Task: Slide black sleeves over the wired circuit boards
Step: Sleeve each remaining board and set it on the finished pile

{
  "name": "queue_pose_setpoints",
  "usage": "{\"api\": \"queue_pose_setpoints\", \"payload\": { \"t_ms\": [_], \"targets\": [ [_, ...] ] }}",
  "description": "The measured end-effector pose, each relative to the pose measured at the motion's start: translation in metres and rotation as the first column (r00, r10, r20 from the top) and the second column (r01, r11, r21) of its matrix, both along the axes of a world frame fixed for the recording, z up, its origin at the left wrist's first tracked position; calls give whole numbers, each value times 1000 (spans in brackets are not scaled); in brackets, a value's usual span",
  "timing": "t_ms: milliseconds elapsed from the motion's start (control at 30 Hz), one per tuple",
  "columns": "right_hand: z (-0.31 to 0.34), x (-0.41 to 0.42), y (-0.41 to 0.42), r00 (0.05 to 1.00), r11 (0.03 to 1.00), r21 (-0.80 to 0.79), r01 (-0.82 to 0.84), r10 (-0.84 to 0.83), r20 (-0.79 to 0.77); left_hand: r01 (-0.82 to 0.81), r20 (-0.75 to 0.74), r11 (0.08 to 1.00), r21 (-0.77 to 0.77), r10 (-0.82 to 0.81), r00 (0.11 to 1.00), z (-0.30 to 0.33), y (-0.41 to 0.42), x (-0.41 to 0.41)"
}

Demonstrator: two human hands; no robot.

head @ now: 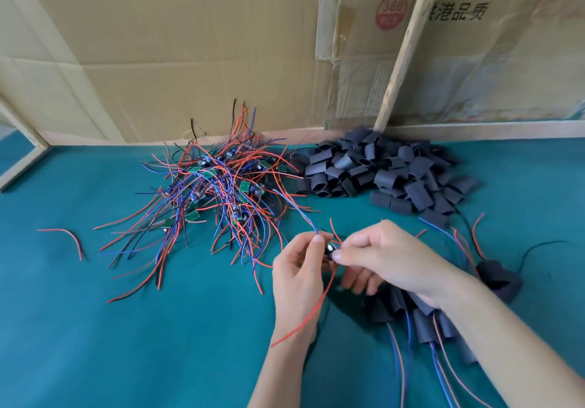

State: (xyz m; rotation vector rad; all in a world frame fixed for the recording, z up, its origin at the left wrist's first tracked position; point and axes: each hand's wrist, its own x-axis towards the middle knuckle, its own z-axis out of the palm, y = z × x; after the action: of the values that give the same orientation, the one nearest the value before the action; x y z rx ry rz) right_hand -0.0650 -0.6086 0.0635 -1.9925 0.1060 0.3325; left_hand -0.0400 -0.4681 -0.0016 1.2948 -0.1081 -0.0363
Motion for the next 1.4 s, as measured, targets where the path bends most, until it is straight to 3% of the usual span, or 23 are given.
{"api": "queue_pose_setpoints", "payload": {
  "t_ms": [67, 167, 233, 300, 400, 533, 700, 833, 967, 1067, 1100, 1233, 1400],
  "targets": [
    [4, 3, -3, 994, 976, -196, -101, 107, 23, 12, 31, 1000, 24, -13, 999, 0, -1, 0],
    [14, 10, -18, 986, 937, -307, -165, 164, -28, -6, 60, 996, 88, 1, 998, -4, -1, 1],
    [13, 25, -38, 990, 909, -417, 12, 47, 130, -4, 44, 996, 92, 0, 999, -5, 0, 0],
    [11, 44, -59, 935, 767, -579, 277, -77, 345, 6, 10, 997, 74, -6, 1000, -4, -1, 0],
    [-4, 65, -76, 940, 598, -734, 322, -114, 320, 17, -16, 998, 60, -17, 1000, -2, -3, -1],
    [-29, 73, -81, 955, 565, -776, 281, -85, 284, 67, 20, 990, 124, -70, 997, -1, -1, -2],
    [-33, 76, -82, 922, 644, -680, 351, -110, 372, 92, 32, 988, 122, -96, 995, 1, 0, -3],
    [-30, 77, -77, 918, 648, -676, 350, -91, 387, 99, 39, 988, 117, -104, 994, 5, 1, -5],
    [-24, 68, -73, 838, 755, -453, 474, -230, 494, 111, 40, 984, 140, -117, 992, 9, 2, -8],
    [-15, 59, -64, 768, 877, 55, 477, -447, 459, 132, 55, 976, 173, -143, 988, 10, 3, -8],
    [-12, 56, -60, 773, 873, 225, 433, -488, 404, 134, 64, 973, 186, -148, 987, 10, 3, -8],
    [-3, 54, -43, 799, 729, 564, 389, -572, 188, 154, 79, 959, 238, -177, 981, 9, 3, -11],
    [-4, 59, -32, 734, 523, 714, 465, -678, 19, 169, 78, 944, 283, -199, 977, 8, 2, -10]
  ]
}}
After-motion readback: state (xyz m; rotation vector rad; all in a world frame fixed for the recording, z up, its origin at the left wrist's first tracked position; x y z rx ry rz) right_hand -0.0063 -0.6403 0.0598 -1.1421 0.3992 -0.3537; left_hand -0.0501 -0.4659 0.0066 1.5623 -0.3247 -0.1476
